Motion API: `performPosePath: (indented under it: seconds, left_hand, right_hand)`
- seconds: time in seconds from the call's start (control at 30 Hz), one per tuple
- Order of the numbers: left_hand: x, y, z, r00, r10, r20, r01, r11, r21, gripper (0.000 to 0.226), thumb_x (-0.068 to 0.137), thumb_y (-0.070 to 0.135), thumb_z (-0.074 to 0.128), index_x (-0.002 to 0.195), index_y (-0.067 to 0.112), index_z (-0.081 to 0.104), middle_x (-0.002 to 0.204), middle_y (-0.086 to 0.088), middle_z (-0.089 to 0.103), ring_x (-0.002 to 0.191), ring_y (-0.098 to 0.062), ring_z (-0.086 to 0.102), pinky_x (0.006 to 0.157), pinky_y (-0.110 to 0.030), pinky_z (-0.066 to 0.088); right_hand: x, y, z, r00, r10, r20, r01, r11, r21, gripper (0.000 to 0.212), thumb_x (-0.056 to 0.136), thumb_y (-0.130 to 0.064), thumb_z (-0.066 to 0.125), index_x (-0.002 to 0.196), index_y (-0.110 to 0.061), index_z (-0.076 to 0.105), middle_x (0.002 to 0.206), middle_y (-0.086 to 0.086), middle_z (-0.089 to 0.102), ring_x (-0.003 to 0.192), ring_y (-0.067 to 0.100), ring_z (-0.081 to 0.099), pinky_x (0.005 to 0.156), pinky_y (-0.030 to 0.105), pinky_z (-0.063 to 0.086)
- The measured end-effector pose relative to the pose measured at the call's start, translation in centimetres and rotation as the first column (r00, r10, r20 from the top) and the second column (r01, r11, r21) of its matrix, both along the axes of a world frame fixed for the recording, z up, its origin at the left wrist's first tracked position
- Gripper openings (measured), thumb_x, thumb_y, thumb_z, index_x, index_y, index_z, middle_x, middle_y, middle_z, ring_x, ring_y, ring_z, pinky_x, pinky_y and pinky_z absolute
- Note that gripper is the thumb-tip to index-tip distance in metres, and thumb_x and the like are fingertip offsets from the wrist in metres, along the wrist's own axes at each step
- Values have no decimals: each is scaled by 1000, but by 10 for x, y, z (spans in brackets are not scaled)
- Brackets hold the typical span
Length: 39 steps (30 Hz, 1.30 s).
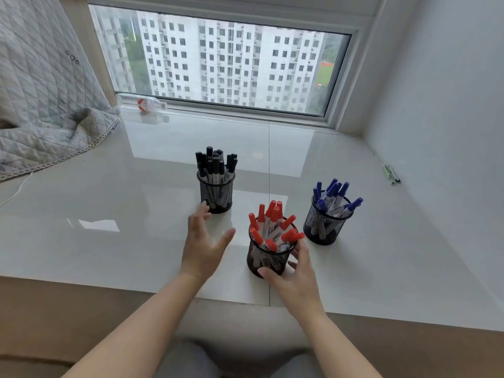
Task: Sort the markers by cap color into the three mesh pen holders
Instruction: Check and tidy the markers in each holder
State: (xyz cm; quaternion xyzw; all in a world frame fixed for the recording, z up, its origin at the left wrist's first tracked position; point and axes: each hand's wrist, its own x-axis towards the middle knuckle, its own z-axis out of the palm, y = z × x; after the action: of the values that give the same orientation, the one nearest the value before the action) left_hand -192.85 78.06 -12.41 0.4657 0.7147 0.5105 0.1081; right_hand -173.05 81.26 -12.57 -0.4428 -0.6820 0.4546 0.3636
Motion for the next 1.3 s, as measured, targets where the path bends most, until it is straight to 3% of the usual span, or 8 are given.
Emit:
performPosePath:
  seconds: [0.07, 0.23, 0.5, 0.6, 0.73, 1.0, 1.1, 1.3]
  left_hand:
    - [-18, 17, -1, 992, 96, 85, -92, 995, -45, 77, 85, 38, 62, 144, 13, 19, 138, -8, 32, 127, -18, 38, 100, -29, 32]
    - [-50, 58, -12, 971, 153, 183, -120, 977, -178, 93, 77, 41, 70, 145, 12, 14, 146, -7, 26, 132, -17, 34, 104, -29, 29]
    - [-66, 91, -20, 952, 101, 287, -85, 994, -68, 109, 65, 33, 82, 145, 22, 9, 152, 5, 23, 138, -5, 24, 109, -24, 24]
    - [-71, 95, -19, 953, 76, 293, -66, 997, -46, 106, 63, 29, 83, 143, 28, 13, 148, 7, 30, 134, -4, 30, 109, -27, 28]
    - [-75, 97, -19, 954, 100, 281, -82, 994, -76, 97, 64, 31, 82, 139, 28, 20, 134, 10, 43, 120, -4, 44, 95, -22, 34]
    - [-78, 101, -17, 968, 95, 234, -71, 991, -109, 89, 60, 36, 82, 133, 27, 32, 132, 6, 47, 119, -11, 48, 99, -32, 41]
    - [-77, 102, -16, 974, 96, 203, -64, 985, -158, 93, 57, 41, 81, 133, 31, 29, 126, 9, 53, 113, -13, 51, 90, -28, 41]
    - [-70, 90, -13, 974, 126, 190, -84, 973, -217, 76, 58, 41, 80, 119, 26, 39, 111, 10, 58, 104, -17, 55, 80, -27, 41]
  right_hand:
    - [-10, 4, -5, 999, -40, -3, 40, 998, -44, 81, 60, -31, 84, 126, -39, 37, 122, -16, 53, 113, 7, 54, 92, 21, 47]
    - [-26, 15, -9, 994, -107, 21, 108, 993, -38, 72, 58, -31, 85, 110, -46, 37, 106, -27, 53, 100, 0, 52, 75, 4, 36]
    - [-36, 48, -9, 970, -235, 64, 235, 972, 1, 69, 58, -37, 81, 112, -39, 39, 112, -17, 58, 102, 5, 54, 84, 23, 40]
    - [-41, 67, -10, 963, -257, 84, 258, 966, -8, 66, 58, -40, 80, 110, -37, 39, 108, -17, 58, 100, 7, 55, 81, 24, 40]
    - [-45, 87, -13, 948, -297, 113, 296, 955, 27, 72, 58, -45, 78, 117, -31, 41, 114, -13, 57, 104, 10, 55, 83, 24, 39]
    - [-49, 107, -19, 925, -343, 162, 334, 939, 83, 86, 66, -48, 73, 135, -18, 31, 134, 0, 50, 123, 22, 47, 96, 31, 39]
    - [-51, 110, -20, 919, -356, 170, 343, 934, 100, 85, 69, -46, 73, 137, -18, 29, 136, 1, 48, 124, 23, 46, 96, 32, 39]
    - [-50, 109, -19, 922, -361, 141, 349, 932, 101, 81, 70, -44, 74, 135, -18, 33, 135, 1, 49, 123, 21, 47, 98, 31, 39]
